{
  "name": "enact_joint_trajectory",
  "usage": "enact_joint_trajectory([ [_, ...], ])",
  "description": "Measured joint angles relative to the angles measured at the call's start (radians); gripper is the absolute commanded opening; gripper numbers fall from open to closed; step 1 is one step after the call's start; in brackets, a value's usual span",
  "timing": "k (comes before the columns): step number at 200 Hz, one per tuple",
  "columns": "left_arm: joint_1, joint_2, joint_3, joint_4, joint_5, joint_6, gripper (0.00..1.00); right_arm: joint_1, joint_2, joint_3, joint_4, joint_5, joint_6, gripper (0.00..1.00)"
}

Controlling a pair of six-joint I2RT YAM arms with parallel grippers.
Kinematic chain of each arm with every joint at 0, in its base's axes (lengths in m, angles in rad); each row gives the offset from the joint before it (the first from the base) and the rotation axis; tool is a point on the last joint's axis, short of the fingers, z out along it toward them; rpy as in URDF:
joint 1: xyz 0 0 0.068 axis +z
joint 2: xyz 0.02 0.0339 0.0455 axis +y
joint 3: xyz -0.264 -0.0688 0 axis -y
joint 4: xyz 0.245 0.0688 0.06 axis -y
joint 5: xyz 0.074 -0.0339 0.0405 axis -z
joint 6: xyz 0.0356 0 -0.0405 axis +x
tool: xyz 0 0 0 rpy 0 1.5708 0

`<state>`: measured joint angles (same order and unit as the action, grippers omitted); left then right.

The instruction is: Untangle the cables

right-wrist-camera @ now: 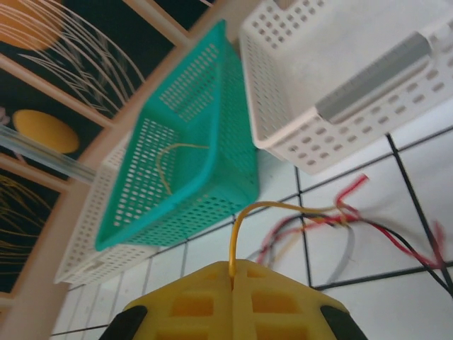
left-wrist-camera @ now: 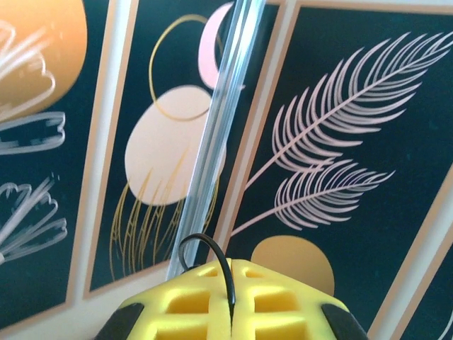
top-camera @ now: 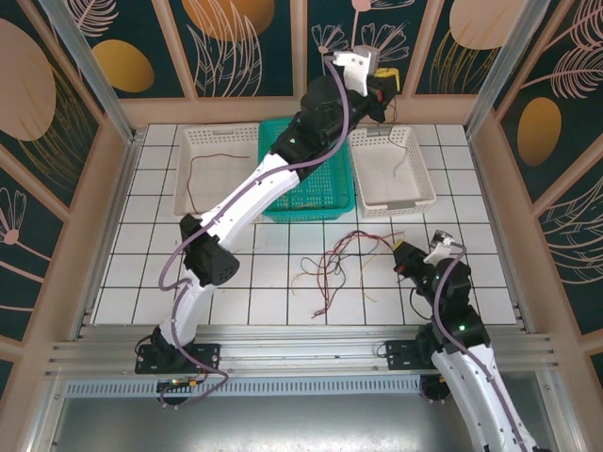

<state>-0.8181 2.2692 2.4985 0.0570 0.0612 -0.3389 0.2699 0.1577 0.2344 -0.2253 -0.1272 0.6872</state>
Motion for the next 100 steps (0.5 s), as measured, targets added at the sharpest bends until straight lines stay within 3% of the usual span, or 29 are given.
enact_joint_trajectory([
  [26, 0.009, 0.079, 0.003, 0.042, 0.027, -0.054, 0.00, 0.000, -0.063, 0.019, -0.017, -0.006, 0.000, 0.00],
  [100, 0.014, 0.227, 0.023, 0.120, 0.062, -0.158, 0.00, 0.000, -0.054, 0.093, -0.019, -0.029, -0.008, 0.00],
])
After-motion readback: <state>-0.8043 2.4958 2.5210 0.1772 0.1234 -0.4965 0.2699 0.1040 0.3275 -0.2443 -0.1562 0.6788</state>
